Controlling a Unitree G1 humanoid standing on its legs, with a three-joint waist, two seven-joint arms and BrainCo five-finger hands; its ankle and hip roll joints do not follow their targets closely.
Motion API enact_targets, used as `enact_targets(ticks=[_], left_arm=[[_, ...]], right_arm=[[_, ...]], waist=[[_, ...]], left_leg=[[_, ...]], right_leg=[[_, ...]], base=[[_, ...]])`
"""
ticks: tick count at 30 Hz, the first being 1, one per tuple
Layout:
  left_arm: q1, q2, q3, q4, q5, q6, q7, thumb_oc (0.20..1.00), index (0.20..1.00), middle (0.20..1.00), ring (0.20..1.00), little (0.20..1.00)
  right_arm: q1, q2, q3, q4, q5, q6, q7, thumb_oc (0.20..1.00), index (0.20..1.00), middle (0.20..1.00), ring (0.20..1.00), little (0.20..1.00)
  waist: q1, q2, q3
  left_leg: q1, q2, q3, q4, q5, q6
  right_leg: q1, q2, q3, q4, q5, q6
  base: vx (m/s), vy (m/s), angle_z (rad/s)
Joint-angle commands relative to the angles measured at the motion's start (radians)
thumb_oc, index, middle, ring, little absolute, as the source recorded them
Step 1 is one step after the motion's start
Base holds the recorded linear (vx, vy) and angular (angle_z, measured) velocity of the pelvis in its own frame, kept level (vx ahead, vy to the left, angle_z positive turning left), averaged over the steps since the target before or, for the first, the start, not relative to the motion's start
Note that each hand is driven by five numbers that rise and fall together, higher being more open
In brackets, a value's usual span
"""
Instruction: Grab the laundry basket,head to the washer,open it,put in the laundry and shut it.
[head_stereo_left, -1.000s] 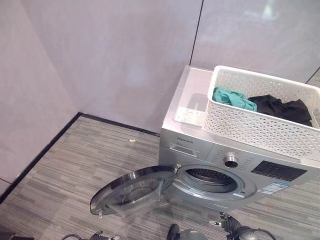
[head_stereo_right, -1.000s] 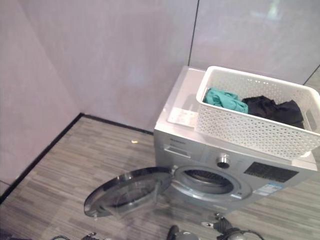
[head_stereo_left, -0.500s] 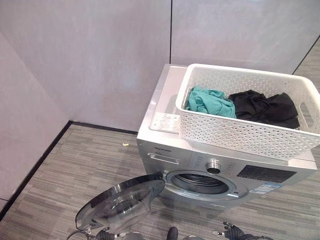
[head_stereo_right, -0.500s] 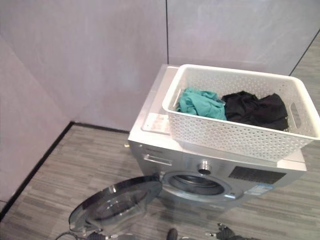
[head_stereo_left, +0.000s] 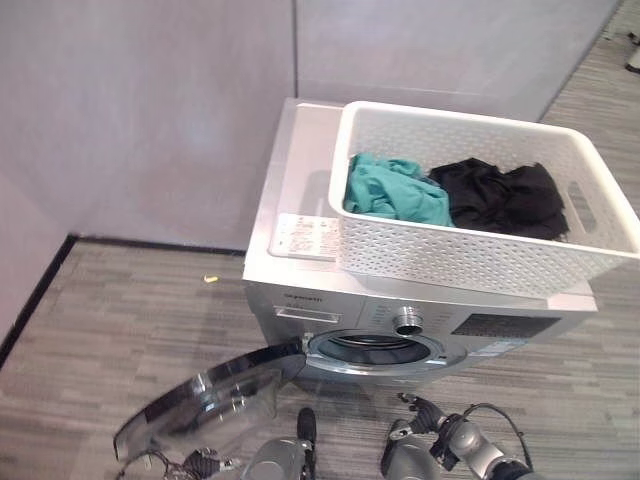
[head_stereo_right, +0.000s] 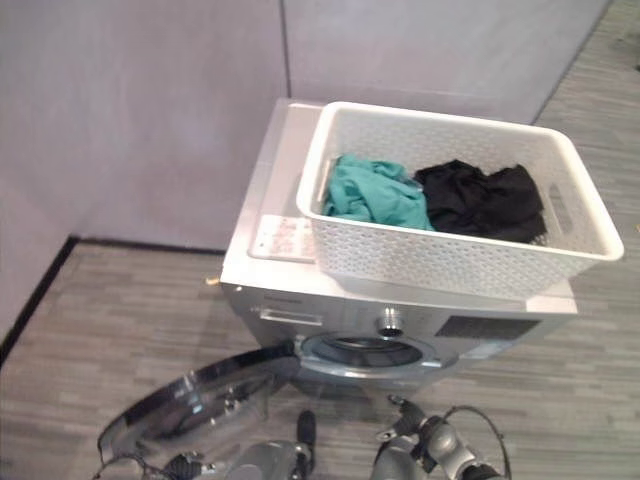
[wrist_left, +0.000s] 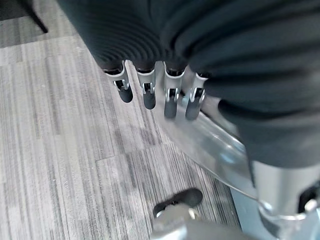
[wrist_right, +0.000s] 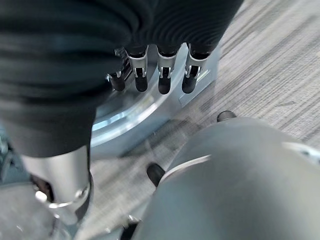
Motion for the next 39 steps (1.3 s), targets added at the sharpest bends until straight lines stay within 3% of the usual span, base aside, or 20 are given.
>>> enact_targets(ticks=[1, 16, 22, 25, 26, 30, 33, 35, 39], left_arm=[[-0.032, -0.023, 0.017, 0.001, 0.012, -0.02, 0.008, 1.0, 1.0, 1.0, 1.0, 1.0], [0.001, -0.041, -0.014, 0.003, 0.077, -0.022, 0.023, 1.0, 1.0, 1.0, 1.0, 1.0], [-0.022, -0.03, -0.017, 0.014, 0.08, -0.018, 0.032, 1.0, 1.0, 1.0, 1.0, 1.0], [-0.033, -0.028, -0.01, 0.023, 0.074, -0.016, 0.032, 1.0, 1.0, 1.0, 1.0, 1.0], [-0.036, -0.026, -0.006, 0.023, 0.071, -0.015, 0.037, 1.0, 1.0, 1.0, 1.0, 1.0], [-0.033, -0.03, -0.001, 0.025, 0.061, -0.017, 0.035, 1.0, 1.0, 1.0, 1.0, 1.0], [-0.018, -0.03, 0.004, 0.026, 0.06, -0.018, 0.022, 1.0, 1.0, 1.0, 1.0, 1.0], [-0.002, -0.012, 0.027, 0.029, 0.063, -0.019, -0.003, 1.0, 1.0, 1.0, 1.0, 1.0], [0.018, 0.0, 0.054, 0.017, 0.073, -0.022, -0.029, 1.0, 1.0, 1.0, 1.0, 1.0]], right_arm=[[0.01, -0.099, -0.024, -0.026, -0.018, -0.017, -0.004, 1.0, 1.0, 1.0, 1.0, 1.0], [0.046, -0.071, -0.035, 0.017, 0.028, -0.029, -0.023, 1.0, 1.0, 1.0, 1.0, 1.0], [0.06, -0.091, -0.082, 0.006, 0.079, -0.027, -0.031, 1.0, 1.0, 1.0, 1.0, 1.0], [0.073, -0.093, -0.119, 0.027, 0.112, -0.026, -0.038, 1.0, 1.0, 1.0, 1.0, 1.0], [0.086, -0.097, -0.161, 0.042, 0.154, -0.027, -0.041, 1.0, 1.0, 1.0, 1.0, 1.0], [0.094, -0.111, -0.203, 0.081, 0.17, -0.03, -0.05, 1.0, 1.0, 1.0, 1.0, 1.0], [0.107, -0.148, -0.28, 0.132, 0.21, -0.028, -0.051, 1.0, 1.0, 1.0, 1.0, 1.0], [0.14, -0.286, -0.429, 0.096, 0.265, -0.038, -0.048, 1.0, 1.0, 1.0, 1.0, 1.0], [0.212, -0.488, -0.559, -0.103, 0.182, -0.055, -0.061, 1.0, 1.0, 1.0, 1.0, 1.0]], waist=[[-0.025, -0.012, -0.042], [-0.016, 0.002, -0.064], [-0.047, 0.009, -0.051], [-0.063, 0.009, -0.053], [-0.085, 0.01, -0.058], [-0.092, 0.009, -0.067], [-0.094, 0.005, -0.09], [-0.101, -0.01, -0.112], [-0.109, -0.021, -0.118]], left_leg=[[0.024, 0.068, -0.053, 0.106, -0.041, -0.018], [0.063, 0.106, -0.062, 0.035, -0.007, -0.054], [0.05, 0.123, -0.06, 0.014, 0.024, -0.074], [0.046, 0.132, -0.042, 0.012, 0.032, -0.082], [0.043, 0.147, -0.004, 0.009, 0.038, -0.09], [0.059, 0.144, 0.003, -0.004, 0.033, -0.084], [0.077, 0.133, 0.01, -0.021, 0.026, -0.076], [0.102, 0.128, 0.013, -0.069, 0.042, -0.075], [0.115, 0.13, 0.013, -0.108, 0.063, -0.081]], right_leg=[[0.133, 0.074, -0.063, -0.202, 0.098, -0.071], [0.167, 0.114, -0.086, -0.252, 0.072, -0.095], [0.153, 0.127, -0.1, -0.253, 0.068, -0.105], [0.152, 0.126, -0.116, -0.255, 0.068, -0.105], [0.151, 0.124, -0.135, -0.258, 0.068, -0.103], [0.159, 0.125, -0.121, -0.267, 0.076, -0.099], [0.166, 0.122, -0.107, -0.268, 0.085, -0.091], [0.173, 0.12, -0.106, -0.28, 0.1, -0.081], [0.175, 0.121, -0.11, -0.287, 0.112, -0.07]], base=[[0.09, -0.043, 0.34], [0.05, -0.059, 0.0], [-0.02, -0.053, 0.06], [0.0, -0.001, 0.03], [0.02, 0.021, 0.16], [0.06, 0.04, 0.19], [0.1, 0.064, -0.21], [0.08, 0.055, -0.18], [0.01, 0.018, -0.02]])
